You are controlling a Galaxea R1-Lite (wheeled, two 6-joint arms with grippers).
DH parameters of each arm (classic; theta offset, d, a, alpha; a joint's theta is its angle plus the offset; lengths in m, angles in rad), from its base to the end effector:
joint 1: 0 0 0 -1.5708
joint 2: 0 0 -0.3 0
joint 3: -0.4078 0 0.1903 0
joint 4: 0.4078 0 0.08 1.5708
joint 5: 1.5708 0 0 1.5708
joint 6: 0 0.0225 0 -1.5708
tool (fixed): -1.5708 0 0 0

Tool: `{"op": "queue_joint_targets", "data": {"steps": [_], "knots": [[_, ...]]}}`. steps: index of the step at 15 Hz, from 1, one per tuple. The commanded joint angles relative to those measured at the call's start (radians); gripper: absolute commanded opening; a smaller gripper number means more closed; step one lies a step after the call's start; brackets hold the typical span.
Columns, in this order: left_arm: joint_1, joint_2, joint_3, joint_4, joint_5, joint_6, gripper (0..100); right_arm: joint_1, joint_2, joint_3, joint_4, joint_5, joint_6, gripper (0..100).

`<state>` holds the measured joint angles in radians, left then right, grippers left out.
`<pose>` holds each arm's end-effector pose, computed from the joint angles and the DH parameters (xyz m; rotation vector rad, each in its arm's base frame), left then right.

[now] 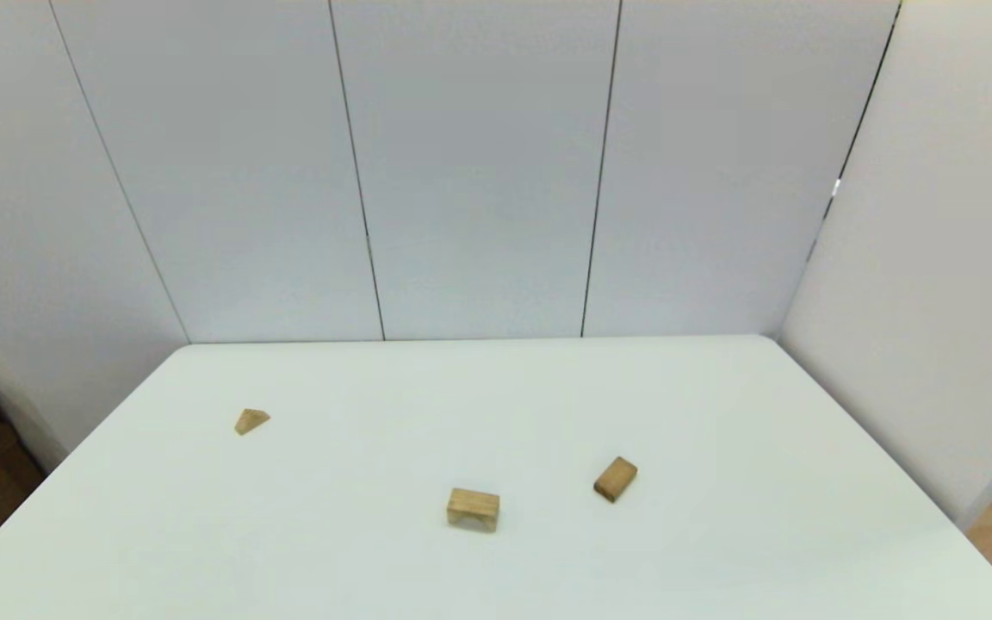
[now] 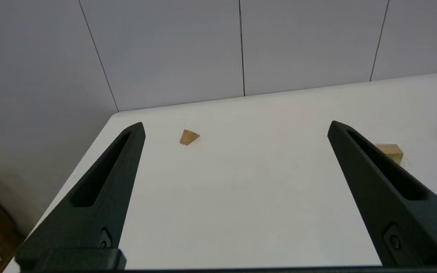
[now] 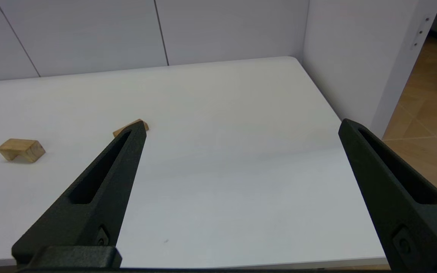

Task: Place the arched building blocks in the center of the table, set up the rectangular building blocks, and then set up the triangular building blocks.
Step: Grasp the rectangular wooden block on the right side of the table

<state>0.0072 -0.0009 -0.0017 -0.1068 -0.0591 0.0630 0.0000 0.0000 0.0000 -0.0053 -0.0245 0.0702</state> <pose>-0.0236 -0.0015 0.0868 0.0665 -0.1110 -0.0484 -0.0228 -0.0006 0.0760 0.0703 -0.0062 -0.0243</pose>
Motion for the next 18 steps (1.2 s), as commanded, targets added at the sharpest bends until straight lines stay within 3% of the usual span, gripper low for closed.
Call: {"op": "queue_joint_targets", "data": {"steps": [1,7,18], "knots": [[0.000,0.002,0.000,0.085,0.018,0.003,100,0.000,0.000,0.000,-0.001,0.000,0.000,100],[0.000,0.001,0.000,0.107,0.038,-0.065,100,0.000,0.000,0.000,-0.001,0.000,0.000,100],[0.000,0.001,0.000,0.108,0.038,-0.063,100,0.000,0.000,0.000,-0.001,0.000,0.000,100]]}}
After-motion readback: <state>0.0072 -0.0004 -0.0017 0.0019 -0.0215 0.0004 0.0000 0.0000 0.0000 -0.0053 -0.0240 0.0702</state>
